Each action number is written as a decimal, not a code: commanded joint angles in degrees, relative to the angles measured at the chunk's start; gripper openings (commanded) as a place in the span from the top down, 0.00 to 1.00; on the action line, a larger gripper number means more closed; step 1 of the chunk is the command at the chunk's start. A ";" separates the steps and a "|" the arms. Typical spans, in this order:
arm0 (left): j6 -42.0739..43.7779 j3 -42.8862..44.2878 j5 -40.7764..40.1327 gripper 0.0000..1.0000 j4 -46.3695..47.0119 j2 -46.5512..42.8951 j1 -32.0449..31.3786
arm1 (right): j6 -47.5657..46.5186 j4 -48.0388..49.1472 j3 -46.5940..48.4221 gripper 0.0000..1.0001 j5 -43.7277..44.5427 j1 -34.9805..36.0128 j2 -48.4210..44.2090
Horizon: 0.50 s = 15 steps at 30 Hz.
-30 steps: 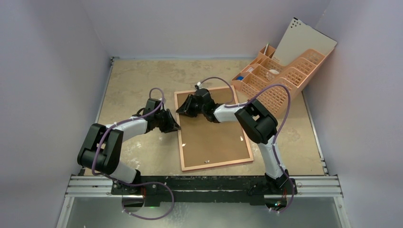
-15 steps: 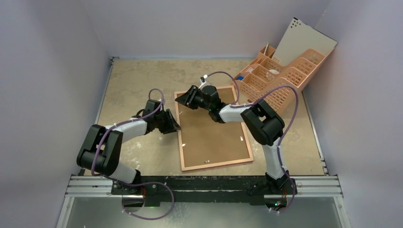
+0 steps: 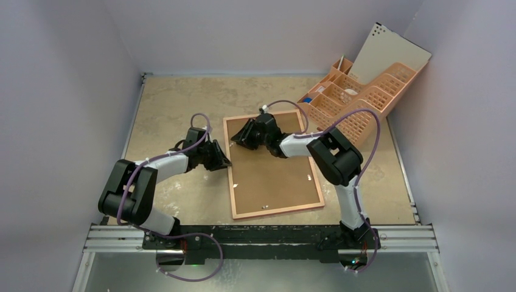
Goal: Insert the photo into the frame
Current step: Install the photo frame at the center of the board.
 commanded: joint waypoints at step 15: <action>1.31 -1.66 -2.86 0.78 -1.93 1.09 0.27 | 3.91 0.42 3.20 0.61 0.39 2.29 5.01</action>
